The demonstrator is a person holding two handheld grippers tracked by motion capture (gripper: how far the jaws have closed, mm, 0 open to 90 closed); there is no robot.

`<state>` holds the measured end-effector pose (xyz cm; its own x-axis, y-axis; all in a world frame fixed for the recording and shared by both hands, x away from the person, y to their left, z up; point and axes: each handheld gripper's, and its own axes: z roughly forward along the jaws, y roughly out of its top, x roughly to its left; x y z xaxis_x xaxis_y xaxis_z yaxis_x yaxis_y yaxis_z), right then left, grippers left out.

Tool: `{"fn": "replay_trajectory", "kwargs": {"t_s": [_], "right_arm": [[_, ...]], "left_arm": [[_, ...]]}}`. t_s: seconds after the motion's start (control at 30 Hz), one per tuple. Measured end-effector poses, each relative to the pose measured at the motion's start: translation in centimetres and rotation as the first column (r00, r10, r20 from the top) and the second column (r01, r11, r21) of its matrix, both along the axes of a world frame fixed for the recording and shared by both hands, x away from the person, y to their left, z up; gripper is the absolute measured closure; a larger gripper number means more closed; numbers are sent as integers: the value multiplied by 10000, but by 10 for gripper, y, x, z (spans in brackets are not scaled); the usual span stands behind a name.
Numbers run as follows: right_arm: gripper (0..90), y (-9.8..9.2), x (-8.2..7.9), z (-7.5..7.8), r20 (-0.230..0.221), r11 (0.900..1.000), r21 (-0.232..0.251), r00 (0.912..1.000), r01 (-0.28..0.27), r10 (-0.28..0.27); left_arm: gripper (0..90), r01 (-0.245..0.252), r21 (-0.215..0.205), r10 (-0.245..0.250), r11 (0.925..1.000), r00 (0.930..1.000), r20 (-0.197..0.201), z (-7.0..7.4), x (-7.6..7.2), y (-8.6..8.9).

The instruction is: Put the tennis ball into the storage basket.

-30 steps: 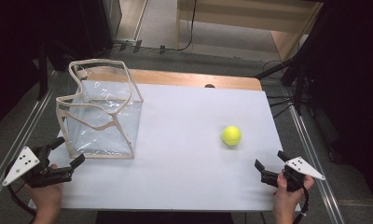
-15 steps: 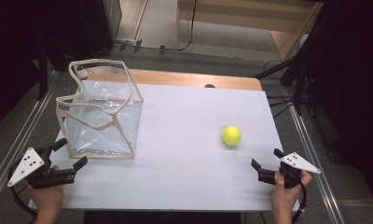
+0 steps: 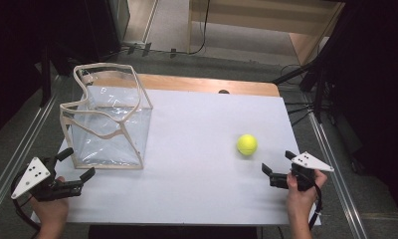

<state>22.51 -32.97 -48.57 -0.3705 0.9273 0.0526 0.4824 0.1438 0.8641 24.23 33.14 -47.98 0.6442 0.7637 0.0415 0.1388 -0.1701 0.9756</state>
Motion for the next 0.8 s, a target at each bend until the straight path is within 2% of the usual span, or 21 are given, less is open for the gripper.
{"fn": "replay_trajectory", "kwargs": {"t_s": [0.13,0.27,0.4,0.8], "right_arm": [[0,4,10,5,-88,9998,-100,9998,-170,169],[0,6,16,9,-372,9996,-159,9990,-236,230],[0,9,28,13,-646,9982,-290,9966,-533,514],[0,16,45,17,-1153,9955,-508,9906,-804,742]], "left_arm": [[53,7,8,-7,10000,10000,0,0,0,0],[53,-14,54,14,10000,10000,-7,0,0,0],[53,-7,75,7,10000,10000,-17,0,0,0],[53,9,27,-9,10000,10000,-22,0,0,0]]}}
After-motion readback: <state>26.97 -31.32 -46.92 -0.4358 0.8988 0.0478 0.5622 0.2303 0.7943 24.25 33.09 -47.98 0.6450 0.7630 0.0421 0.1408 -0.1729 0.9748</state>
